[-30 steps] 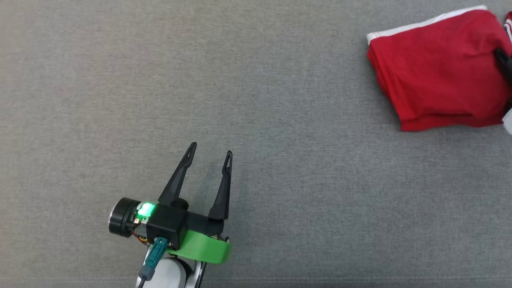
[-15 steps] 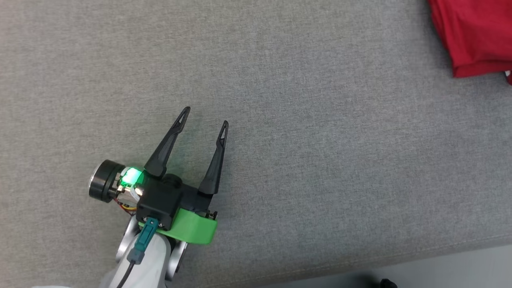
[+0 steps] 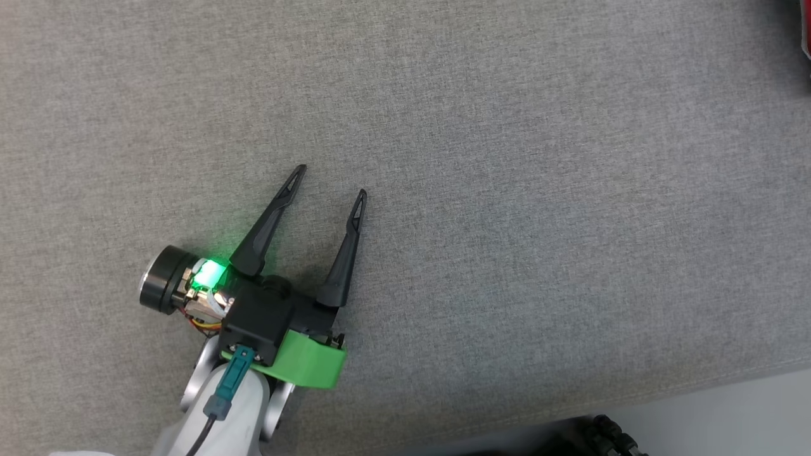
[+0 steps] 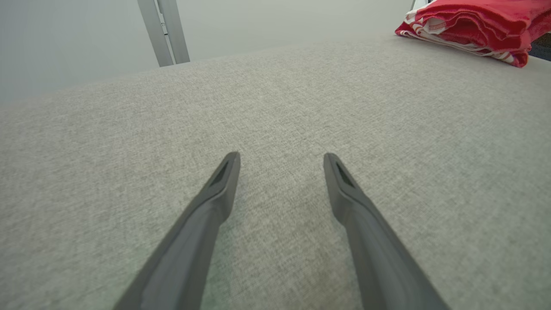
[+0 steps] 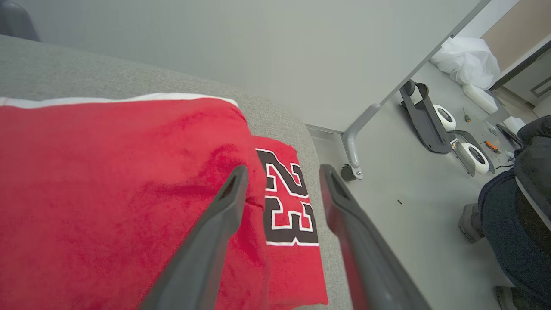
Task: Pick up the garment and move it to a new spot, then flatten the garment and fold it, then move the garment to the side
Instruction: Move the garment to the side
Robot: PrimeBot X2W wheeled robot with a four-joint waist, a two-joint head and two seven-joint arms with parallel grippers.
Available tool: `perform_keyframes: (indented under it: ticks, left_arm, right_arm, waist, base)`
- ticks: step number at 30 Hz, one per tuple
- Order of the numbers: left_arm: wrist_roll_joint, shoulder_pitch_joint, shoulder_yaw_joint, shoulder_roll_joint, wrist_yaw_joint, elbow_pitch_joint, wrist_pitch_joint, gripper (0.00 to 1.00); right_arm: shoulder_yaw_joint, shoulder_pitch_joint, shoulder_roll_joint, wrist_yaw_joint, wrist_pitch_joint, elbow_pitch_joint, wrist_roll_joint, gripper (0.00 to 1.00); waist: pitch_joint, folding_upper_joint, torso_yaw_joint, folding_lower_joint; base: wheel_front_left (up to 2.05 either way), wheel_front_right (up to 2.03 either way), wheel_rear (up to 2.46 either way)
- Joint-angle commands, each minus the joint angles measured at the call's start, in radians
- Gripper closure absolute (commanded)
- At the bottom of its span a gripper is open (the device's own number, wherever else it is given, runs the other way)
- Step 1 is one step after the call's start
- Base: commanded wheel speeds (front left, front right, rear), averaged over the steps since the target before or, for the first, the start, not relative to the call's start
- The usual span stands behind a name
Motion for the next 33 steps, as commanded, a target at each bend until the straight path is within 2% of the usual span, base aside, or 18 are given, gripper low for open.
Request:
perform_keyframes:
  ticks: [1, 5, 13, 24, 28, 33]
  left_arm:
    - [0.002, -0.010, -0.002, 0.003, 0.005, 0.020, 0.002, 0.00]
    - [-0.010, 0.005, -0.006, -0.005, 0.016, 0.028, 0.002, 0.00]
    - [-0.063, 0.067, 0.017, -0.040, 0.035, 0.051, 0.001, 0.00]
    - [-0.154, 0.187, 0.080, -0.079, 0.049, 0.100, 0.001, 0.00]
    - [-0.166, 0.224, 0.117, -0.083, 0.050, 0.083, 0.001, 0.00]
    - [-0.151, 0.267, 0.168, -0.085, 0.062, 0.072, 0.001, 0.00]
  right_arm:
    - [-0.012, -0.013, 0.018, -0.001, -0.010, 0.026, -0.026, 0.00]
    - [-0.027, 0.001, 0.071, -0.001, -0.033, 0.076, -0.104, 0.00]
    - [-0.054, 0.128, 0.241, -0.001, -0.064, 0.019, -0.183, 0.00]
    - [-0.172, 0.417, 0.541, -0.001, -0.064, -0.158, -0.317, 0.00]
    - [-0.218, 0.529, 0.648, -0.001, -0.064, -0.220, -0.350, 0.00]
    - [-0.288, 0.664, 0.746, -0.001, -0.064, -0.306, -0.442, 0.00]
  waist:
    - [-0.009, -0.0001, 0.007, -0.0001]
    - [-0.050, -0.0001, 0.020, -0.0001]
    - [-0.200, -0.0001, 0.037, -0.0001]
    - [-0.434, -0.0001, 0.078, -0.0001]
    - [-0.482, -0.0001, 0.082, -0.0001]
    - [-0.530, -0.0001, 0.084, -0.0001]
  base:
    - [0.00, 0.00, 0.00]
    - [0.00, 0.00, 0.00]
    - [0.00, 0.00, 0.00]
    - [0.00, 0.00, 0.00]
    - [0.00, 0.00, 0.00]
    - [0.00, 0.00, 0.00]
